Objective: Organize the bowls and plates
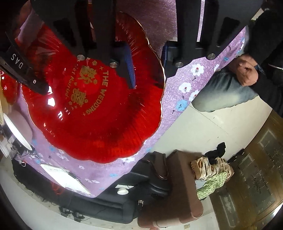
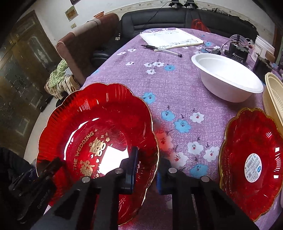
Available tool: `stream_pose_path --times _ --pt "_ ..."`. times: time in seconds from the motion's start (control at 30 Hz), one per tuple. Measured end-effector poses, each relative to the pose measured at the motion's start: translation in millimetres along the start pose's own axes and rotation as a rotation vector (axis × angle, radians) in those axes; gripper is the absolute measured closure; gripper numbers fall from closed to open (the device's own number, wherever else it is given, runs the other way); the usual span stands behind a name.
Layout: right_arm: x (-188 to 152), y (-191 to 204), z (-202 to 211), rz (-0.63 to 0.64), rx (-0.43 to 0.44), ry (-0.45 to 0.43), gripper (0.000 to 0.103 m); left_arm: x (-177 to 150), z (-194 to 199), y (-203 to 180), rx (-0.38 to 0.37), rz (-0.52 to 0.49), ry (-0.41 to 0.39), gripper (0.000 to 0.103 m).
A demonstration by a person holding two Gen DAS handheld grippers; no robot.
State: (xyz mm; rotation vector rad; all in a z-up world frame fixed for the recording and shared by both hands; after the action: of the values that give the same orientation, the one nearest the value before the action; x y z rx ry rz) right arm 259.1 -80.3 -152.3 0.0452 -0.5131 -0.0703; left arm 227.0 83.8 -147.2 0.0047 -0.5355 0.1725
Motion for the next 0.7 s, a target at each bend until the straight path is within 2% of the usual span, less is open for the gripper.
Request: stream_pose_path --times 0.17,0.37,0.7 --pt "-3 -5 4 -0.035 0.026 0.004 0.089 -6 6 0 -0.029 0.005 -0.001 0.082" --pt "-26 -9 22 -0.021 0.039 0.010 0.091 -28 31 6 -0.020 -0.020 -0.014 0.084" --pt "-103 14 66 0.032 0.107 0.019 0.092 -96 78 45 0.015 -0.008 -0.011 0.085"
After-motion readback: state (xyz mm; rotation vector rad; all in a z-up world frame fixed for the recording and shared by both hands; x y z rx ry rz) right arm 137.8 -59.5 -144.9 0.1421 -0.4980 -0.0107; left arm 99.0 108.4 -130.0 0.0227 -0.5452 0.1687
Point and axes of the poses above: each gripper's, at about its wrist camera, not at the fingertips, and z roughly against the way its jaws point, y to its left, x to its top, the point moved 8 cm from there along -z, roughly the way its jaws point, and after that the axes turned 6 degrees about -x, right-handed, at the moved point
